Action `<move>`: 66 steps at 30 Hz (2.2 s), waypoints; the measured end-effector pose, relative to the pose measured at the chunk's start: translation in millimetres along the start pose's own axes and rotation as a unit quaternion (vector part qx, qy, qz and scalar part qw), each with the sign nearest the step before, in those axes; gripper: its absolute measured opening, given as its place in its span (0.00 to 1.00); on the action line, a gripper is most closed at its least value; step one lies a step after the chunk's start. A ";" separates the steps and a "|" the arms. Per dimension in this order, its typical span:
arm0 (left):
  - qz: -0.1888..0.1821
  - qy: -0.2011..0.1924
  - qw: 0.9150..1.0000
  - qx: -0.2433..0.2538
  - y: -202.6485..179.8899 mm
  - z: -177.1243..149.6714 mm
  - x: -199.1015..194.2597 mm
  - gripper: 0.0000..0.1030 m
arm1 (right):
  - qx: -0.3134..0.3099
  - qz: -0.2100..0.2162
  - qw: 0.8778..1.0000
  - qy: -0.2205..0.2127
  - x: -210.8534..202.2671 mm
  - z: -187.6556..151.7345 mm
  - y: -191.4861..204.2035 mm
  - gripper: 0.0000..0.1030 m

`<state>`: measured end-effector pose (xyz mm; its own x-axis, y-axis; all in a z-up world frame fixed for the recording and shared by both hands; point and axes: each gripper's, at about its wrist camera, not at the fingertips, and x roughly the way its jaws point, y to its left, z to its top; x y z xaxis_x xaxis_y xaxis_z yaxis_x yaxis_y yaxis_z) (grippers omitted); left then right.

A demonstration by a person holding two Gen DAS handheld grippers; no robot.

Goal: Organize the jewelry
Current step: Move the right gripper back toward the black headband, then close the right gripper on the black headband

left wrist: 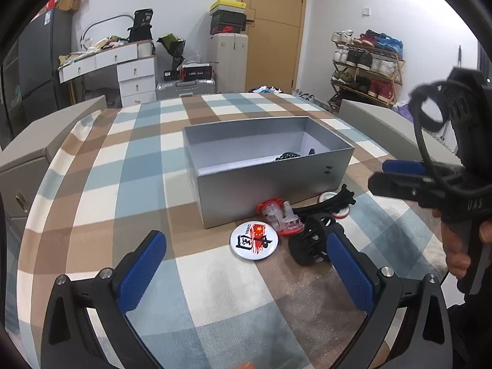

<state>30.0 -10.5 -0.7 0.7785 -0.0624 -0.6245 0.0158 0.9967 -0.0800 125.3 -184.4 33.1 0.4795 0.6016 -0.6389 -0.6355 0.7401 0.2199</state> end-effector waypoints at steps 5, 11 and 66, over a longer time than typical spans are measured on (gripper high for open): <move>0.007 0.005 1.000 -0.007 4.1 -0.7 3.9 0.99 | -0.002 -0.011 1.000 0.019 9.7 -2.6 -3.9 1.00; 0.003 0.022 1.000 -0.019 7.3 -3.0 7.2 0.99 | -0.009 -0.055 0.997 0.053 24.7 -9.8 -11.0 1.00; -0.022 0.041 0.998 -0.048 14.9 -3.3 8.8 0.99 | -0.075 -0.078 0.991 0.080 53.8 -8.2 12.1 0.54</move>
<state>35.0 3.7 -10.0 0.7239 -0.1150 -0.6803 -0.0133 0.9835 -0.1804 138.4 -145.5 -4.6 0.4849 0.4189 -0.7677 -0.6493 0.7605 0.0049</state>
